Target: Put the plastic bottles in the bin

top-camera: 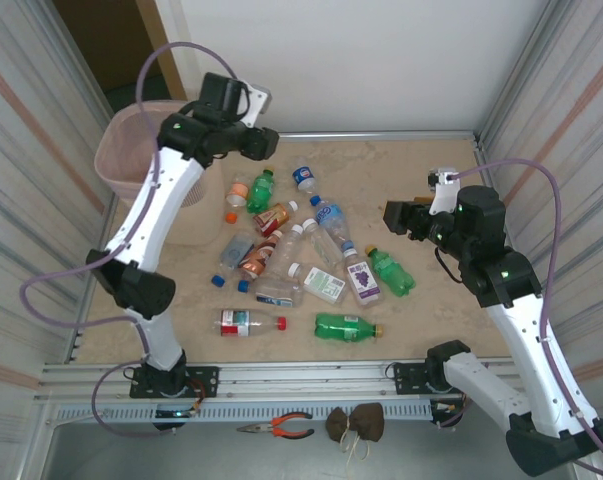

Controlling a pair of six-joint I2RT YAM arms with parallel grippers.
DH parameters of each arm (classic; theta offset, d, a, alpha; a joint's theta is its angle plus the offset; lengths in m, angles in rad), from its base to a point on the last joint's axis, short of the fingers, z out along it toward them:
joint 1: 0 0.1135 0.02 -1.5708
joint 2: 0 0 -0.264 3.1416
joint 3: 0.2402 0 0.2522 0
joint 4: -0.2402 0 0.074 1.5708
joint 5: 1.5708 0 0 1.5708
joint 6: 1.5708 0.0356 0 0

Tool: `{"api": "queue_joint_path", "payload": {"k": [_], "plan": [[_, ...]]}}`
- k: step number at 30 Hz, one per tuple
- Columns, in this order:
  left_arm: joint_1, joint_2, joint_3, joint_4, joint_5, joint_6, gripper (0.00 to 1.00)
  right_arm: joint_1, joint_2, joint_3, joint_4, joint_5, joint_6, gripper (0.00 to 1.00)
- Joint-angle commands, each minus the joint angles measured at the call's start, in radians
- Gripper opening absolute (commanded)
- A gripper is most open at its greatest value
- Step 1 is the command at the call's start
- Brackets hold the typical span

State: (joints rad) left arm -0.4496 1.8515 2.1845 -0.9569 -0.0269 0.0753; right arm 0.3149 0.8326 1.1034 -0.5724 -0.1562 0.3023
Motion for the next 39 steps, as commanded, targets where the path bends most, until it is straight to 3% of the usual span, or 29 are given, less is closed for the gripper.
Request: {"api": "queue_joint_path", "payload": {"k": [1, 14, 39], "plan": [[-0.018, 0.056, 0.024, 0.017, -0.073, -0.003, 0.67, 0.010, -0.021, 0.019, -0.006, 0.008, -0.021, 0.72], [-0.007, 0.312, 0.017, 0.001, -0.146, -0.023, 0.68, 0.010, -0.025, 0.010, -0.011, 0.013, -0.020, 0.72], [0.057, 0.601, 0.085, 0.045, -0.073, -0.008, 0.71, 0.010, -0.018, -0.002, -0.015, 0.021, -0.011, 0.72]]}}
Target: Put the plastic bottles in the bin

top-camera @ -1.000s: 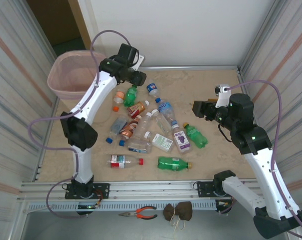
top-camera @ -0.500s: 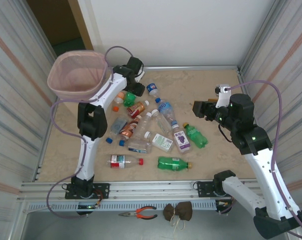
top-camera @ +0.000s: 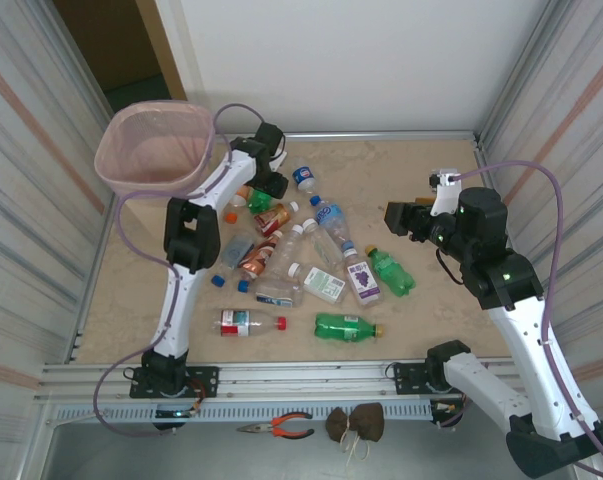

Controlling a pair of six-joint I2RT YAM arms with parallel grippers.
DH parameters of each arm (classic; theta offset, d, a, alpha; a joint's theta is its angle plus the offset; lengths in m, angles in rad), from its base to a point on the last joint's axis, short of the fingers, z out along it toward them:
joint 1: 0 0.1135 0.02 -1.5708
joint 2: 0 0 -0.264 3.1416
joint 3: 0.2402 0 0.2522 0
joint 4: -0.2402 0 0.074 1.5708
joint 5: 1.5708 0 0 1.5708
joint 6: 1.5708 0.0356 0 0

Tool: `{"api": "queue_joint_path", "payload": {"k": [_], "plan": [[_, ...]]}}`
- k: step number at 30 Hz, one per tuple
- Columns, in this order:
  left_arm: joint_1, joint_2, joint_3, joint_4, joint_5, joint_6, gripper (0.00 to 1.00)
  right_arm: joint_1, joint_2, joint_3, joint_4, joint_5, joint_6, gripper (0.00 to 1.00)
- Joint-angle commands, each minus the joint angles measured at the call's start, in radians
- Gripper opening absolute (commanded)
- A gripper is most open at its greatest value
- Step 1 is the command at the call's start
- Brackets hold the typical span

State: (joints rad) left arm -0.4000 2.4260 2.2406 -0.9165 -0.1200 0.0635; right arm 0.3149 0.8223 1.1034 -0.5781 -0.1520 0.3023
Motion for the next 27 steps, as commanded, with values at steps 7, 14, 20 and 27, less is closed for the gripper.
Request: {"api": "queue_joint_path", "payload": {"k": [7, 14, 20, 27], "plan": [[0.013, 0.059, 0.027, 0.010, 0.040, -0.005, 0.71, 0.009, -0.005, -0.007, -0.011, 0.020, -0.011, 0.72], [0.016, 0.077, 0.031, 0.017, 0.054, -0.005, 0.70, 0.009, -0.008, -0.008, -0.011, 0.023, -0.009, 0.72], [0.018, 0.061, 0.038, 0.017, 0.062, -0.002, 0.64, 0.010, -0.012, -0.008, -0.014, 0.025, -0.008, 0.72], [0.018, 0.010, 0.073, 0.002, 0.053, 0.010, 0.62, 0.010, -0.020, -0.001, -0.017, 0.031, -0.008, 0.72]]}}
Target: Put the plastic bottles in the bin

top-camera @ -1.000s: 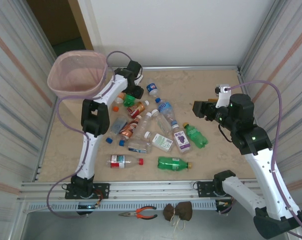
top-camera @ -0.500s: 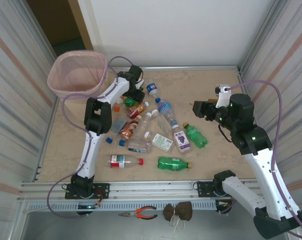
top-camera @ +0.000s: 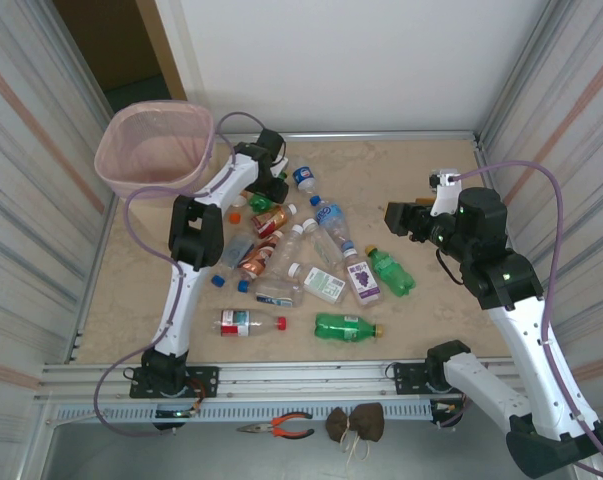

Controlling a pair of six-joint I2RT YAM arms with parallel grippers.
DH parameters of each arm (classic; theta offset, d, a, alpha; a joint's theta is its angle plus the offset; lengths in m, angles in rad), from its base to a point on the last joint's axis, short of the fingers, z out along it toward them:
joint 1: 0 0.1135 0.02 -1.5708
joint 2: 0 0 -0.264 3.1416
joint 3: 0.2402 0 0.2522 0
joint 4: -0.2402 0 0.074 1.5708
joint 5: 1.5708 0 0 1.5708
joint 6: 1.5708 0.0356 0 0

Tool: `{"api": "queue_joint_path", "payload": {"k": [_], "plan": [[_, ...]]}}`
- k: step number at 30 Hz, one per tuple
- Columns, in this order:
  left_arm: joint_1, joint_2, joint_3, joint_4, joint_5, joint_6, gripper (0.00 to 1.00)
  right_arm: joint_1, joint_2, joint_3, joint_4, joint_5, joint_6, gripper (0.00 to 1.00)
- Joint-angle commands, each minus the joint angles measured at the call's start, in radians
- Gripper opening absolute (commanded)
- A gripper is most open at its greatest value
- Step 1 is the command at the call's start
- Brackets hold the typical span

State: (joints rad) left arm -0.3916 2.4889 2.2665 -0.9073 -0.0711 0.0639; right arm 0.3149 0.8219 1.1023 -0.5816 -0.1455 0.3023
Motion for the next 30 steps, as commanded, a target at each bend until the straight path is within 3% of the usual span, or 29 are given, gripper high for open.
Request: {"api": "queue_joint_path", "payload": {"k": [1, 30], "plan": [[0.010, -0.064, 0.054, -0.011, 0.003, 0.011, 0.62, 0.010, -0.022, 0.001, -0.013, 0.025, -0.008, 0.72], [-0.003, -0.553, 0.170, -0.014, 0.004, 0.006, 0.61, 0.010, 0.000, 0.031, 0.022, 0.014, -0.032, 0.73]]}}
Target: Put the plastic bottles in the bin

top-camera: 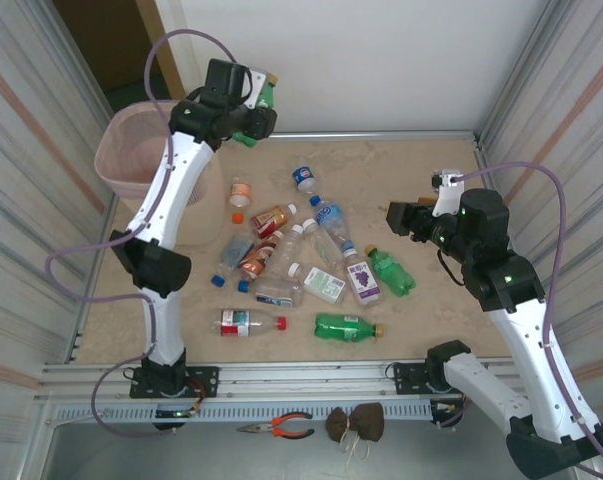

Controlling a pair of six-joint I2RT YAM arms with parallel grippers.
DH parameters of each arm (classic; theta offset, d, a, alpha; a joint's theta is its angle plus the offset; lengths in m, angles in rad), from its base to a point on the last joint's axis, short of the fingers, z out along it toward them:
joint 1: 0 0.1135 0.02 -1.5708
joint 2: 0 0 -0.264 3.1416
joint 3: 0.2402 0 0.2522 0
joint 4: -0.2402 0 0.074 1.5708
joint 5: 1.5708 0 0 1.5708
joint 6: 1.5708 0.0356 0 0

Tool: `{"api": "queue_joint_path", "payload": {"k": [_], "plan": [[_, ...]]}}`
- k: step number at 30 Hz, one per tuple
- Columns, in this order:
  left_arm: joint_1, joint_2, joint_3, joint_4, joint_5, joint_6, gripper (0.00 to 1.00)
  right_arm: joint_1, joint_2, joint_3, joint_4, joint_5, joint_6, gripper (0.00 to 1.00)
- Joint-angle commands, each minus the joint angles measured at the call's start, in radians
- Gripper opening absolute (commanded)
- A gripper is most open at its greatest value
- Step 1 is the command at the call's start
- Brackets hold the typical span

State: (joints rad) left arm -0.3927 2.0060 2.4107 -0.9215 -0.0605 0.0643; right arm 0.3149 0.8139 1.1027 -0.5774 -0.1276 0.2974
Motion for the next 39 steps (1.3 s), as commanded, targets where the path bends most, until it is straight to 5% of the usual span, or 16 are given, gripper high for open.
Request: {"api": "queue_joint_path", "payload": {"k": [1, 14, 24, 39], "plan": [[-0.001, -0.089, 0.023, -0.002, -0.016, 0.012, 0.62, 0.009, 0.011, 0.032, 0.020, -0.006, -0.029, 0.73], [0.083, -0.274, -0.081, -0.076, -0.169, 0.122, 0.64, 0.009, 0.045, 0.037, 0.055, -0.032, -0.031, 0.73], [0.296, -0.374, -0.301, -0.081, -0.132, 0.187, 0.64, 0.010, 0.060, 0.030, 0.076, -0.047, -0.026, 0.73], [0.463, -0.323, -0.590, -0.002, -0.140, 0.273, 0.63, 0.010, 0.062, 0.025, 0.075, -0.041, -0.033, 0.73]]}}
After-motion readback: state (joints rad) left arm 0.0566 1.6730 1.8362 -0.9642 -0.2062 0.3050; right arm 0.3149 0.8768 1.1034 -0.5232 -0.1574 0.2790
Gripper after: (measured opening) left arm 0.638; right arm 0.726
